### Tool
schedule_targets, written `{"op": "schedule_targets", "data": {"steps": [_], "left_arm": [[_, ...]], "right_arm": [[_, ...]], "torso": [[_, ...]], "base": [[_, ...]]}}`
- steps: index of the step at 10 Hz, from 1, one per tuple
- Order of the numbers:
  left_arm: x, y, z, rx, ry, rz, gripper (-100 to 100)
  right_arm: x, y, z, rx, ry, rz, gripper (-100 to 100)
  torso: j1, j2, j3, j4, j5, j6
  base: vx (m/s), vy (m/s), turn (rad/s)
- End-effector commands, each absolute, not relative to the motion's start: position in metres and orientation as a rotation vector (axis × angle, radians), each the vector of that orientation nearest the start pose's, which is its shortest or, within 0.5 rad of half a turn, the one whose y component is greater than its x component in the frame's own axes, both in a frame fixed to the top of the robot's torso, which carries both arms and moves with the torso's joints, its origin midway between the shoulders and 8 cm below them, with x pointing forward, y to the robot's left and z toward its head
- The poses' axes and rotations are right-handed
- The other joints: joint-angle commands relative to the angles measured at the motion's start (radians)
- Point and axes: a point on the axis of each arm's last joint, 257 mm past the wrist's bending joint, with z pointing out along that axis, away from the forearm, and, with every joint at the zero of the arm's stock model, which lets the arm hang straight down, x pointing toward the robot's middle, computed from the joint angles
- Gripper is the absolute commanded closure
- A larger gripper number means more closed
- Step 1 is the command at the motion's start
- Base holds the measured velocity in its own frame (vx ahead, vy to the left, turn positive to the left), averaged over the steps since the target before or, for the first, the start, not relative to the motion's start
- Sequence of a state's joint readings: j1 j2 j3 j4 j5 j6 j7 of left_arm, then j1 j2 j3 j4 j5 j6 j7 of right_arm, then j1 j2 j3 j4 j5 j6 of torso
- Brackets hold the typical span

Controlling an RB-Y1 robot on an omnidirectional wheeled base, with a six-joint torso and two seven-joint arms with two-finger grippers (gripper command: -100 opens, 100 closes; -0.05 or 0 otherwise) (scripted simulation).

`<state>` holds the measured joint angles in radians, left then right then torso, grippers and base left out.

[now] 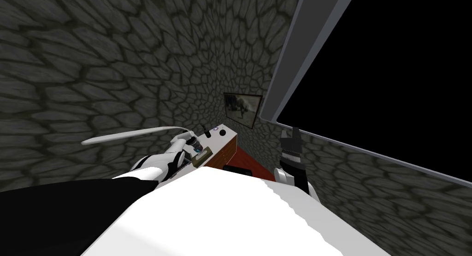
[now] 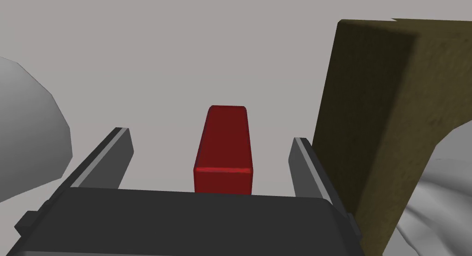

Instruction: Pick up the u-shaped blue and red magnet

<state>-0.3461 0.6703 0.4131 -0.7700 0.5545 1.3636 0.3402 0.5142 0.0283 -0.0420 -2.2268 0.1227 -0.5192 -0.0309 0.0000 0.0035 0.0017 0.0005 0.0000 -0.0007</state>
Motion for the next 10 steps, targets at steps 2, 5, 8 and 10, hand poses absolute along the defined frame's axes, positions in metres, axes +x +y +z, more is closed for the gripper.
{"op": "schedule_targets", "data": {"steps": [2, 5, 8, 10], "left_arm": [[0.333, 0.543, -0.430, -3.029, 0.839, -0.195, -100], [0.332, 0.542, -0.433, -3.047, 0.803, -0.210, -100], [0.321, 0.556, -0.437, -3.055, 0.697, -0.202, -100], [0.315, 0.561, -0.440, -3.064, 0.645, -0.199, -100]], "right_arm": [[0.349, -0.285, -0.001, 0.647, 0.688, 1.198, 0], [0.349, -0.285, -0.001, 0.647, 0.687, 1.198, 0], [0.349, -0.285, -0.001, 0.647, 0.688, 1.197, 0], [0.349, -0.285, -0.001, 0.647, 0.688, 1.197, 0]], "torso": [[0.001, 0.001, 0.001, 0.000, 0.000, -0.001], [0.002, 0.002, 0.001, 0.001, 0.001, 0.000], [0.002, 0.002, 0.001, 0.001, 0.000, -0.001], [0.003, 0.000, 0.000, 0.000, 0.002, 0.000]], "base": [[-0.062, 0.045, -0.211], [-0.060, 0.042, -0.151], [-0.072, 0.034, -0.194], [-0.068, 0.026, -0.157]]}}
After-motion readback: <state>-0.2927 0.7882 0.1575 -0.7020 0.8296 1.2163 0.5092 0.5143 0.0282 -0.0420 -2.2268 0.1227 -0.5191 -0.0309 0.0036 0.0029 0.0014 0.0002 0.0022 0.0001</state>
